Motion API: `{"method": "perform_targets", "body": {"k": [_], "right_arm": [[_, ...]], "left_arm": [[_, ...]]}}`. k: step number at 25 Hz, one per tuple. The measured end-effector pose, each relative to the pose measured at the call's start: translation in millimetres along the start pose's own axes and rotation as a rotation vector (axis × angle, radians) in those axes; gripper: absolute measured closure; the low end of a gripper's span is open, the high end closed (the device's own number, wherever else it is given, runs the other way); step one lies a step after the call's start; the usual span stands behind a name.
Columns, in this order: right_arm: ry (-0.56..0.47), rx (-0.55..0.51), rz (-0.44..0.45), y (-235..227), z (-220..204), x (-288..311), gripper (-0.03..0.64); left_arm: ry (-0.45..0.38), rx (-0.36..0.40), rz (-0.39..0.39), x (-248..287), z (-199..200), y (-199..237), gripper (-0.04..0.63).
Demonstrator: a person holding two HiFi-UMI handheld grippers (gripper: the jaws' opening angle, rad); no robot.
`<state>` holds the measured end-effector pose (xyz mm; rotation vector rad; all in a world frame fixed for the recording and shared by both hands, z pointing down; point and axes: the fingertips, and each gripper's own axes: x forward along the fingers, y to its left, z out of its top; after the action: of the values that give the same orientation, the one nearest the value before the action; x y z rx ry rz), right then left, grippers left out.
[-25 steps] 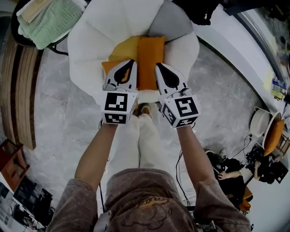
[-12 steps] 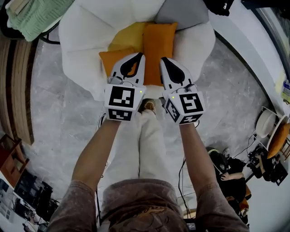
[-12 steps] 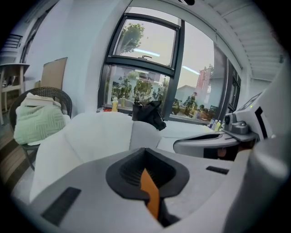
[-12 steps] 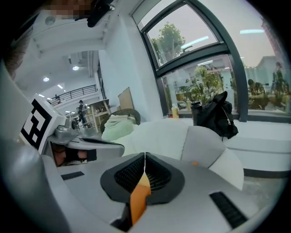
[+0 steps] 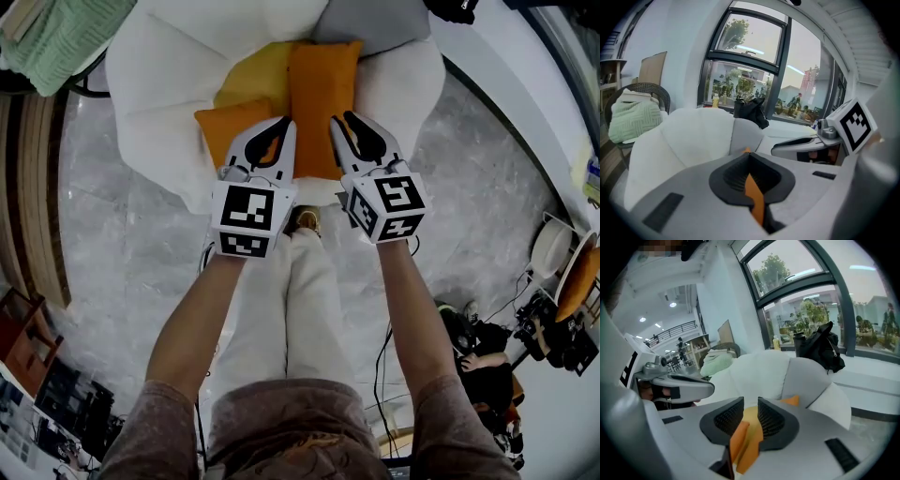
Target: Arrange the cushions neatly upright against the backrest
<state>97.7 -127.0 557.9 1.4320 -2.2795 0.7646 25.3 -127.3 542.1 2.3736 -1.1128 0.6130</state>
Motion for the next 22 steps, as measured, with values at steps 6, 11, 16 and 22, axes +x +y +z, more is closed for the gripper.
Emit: {"method": "perform_targets", "body": {"k": [6, 11, 16, 22], "right_arm": [[0.067, 0.009, 0.031, -13.4, -23.2, 20.2, 0.456], [0.158, 0.042, 0.055, -26.4, -55.4, 45.0, 0.337], [0.297, 0.058, 0.024, -57.1, -101.6, 73.4, 0.328], [0.399, 0.108, -0.032, -92.9, -135.8, 91.6, 0.328]], "left_arm": [[0.018, -0.01, -0.011, 15.2, -9.5, 1.2, 0.591], [0.024, -0.015, -0.016, 31.9, -14.6, 3.6, 0.591], [0.035, -0.013, -0.023, 40.7, -22.9, 3.7, 0.591], [0.06, -0.018, -0.024, 45.4, -38.7, 8.2, 0.591]]}}
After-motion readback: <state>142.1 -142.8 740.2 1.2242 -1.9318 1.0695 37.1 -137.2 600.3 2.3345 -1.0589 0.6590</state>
